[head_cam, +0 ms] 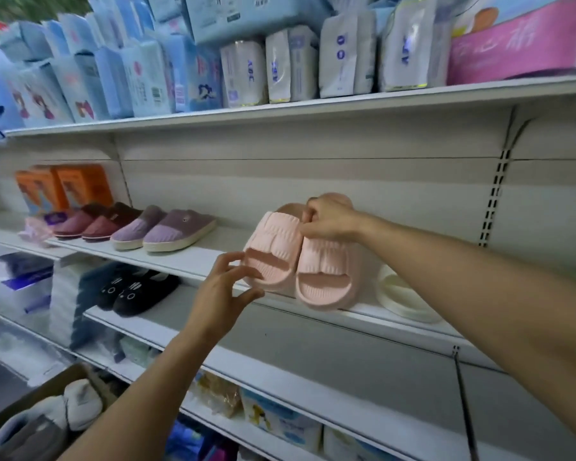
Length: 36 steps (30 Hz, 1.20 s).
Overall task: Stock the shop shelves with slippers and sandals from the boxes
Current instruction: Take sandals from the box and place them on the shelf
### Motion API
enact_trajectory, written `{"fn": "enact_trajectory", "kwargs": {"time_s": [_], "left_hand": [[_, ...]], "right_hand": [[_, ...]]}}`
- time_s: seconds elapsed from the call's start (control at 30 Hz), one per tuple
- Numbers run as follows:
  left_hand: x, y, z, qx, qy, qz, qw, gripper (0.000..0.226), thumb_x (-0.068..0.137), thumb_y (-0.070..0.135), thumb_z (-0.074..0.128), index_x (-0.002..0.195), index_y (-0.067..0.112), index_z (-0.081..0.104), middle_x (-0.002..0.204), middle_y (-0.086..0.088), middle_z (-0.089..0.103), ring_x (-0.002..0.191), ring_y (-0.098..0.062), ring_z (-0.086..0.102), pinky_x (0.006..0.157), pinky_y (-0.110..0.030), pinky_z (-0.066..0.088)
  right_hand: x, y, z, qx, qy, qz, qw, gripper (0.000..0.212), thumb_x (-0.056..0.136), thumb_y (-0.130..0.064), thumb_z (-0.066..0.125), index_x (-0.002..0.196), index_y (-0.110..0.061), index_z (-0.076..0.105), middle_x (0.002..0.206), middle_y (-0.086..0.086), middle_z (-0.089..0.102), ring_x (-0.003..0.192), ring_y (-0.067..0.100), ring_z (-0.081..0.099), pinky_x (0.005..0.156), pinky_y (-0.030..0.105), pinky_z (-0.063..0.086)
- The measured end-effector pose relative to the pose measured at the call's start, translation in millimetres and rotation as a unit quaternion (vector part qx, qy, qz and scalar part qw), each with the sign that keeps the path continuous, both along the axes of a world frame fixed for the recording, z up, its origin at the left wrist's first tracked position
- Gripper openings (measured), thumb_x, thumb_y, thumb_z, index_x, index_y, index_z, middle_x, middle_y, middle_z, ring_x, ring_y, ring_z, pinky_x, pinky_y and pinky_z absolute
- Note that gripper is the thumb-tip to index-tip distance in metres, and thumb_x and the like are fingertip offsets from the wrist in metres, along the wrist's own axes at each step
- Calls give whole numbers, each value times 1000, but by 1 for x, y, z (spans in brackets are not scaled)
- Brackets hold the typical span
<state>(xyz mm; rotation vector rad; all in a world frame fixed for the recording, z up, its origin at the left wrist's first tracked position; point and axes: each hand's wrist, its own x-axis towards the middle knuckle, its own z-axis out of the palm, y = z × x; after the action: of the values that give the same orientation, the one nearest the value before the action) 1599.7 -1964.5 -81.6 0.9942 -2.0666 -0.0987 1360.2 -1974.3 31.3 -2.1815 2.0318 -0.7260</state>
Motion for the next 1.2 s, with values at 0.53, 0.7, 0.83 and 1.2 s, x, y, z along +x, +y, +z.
{"fn": "enact_trajectory", "kwargs": {"time_s": [0.53,0.7,0.83,1.2], "left_hand": [[-28,-51,-6,106,-65,-48,991,36,83,40,69,116,27,64,128,1,53,110,-20,56,88,-30,47],[-11,-20,24,22,-3,-34,999,40,88,42,62,124,27,57,129,2,54,112,-19,54,87,-31,45],[2,27,32,-54,10,-65,996,40,88,37,63,126,27,55,122,2,58,107,-20,56,84,-36,50],[-52,145,-20,-36,-72,-261,962,45,89,35,62,130,24,50,117,2,59,98,-21,61,70,-33,48]], "right_hand": [[-28,-7,-41,46,7,-116,992,42,87,-36,55,128,-29,52,136,-4,54,122,20,52,106,40,37],[-9,58,-38,-93,94,-139,981,36,91,-27,50,126,-24,52,132,-1,52,121,20,49,97,39,36],[14,134,-50,-162,130,-172,963,35,88,-24,50,123,-22,54,124,0,55,115,22,51,92,38,37],[0,358,-122,-47,138,-354,924,44,90,-30,52,134,-27,45,135,-4,45,123,18,43,95,35,35]]}}
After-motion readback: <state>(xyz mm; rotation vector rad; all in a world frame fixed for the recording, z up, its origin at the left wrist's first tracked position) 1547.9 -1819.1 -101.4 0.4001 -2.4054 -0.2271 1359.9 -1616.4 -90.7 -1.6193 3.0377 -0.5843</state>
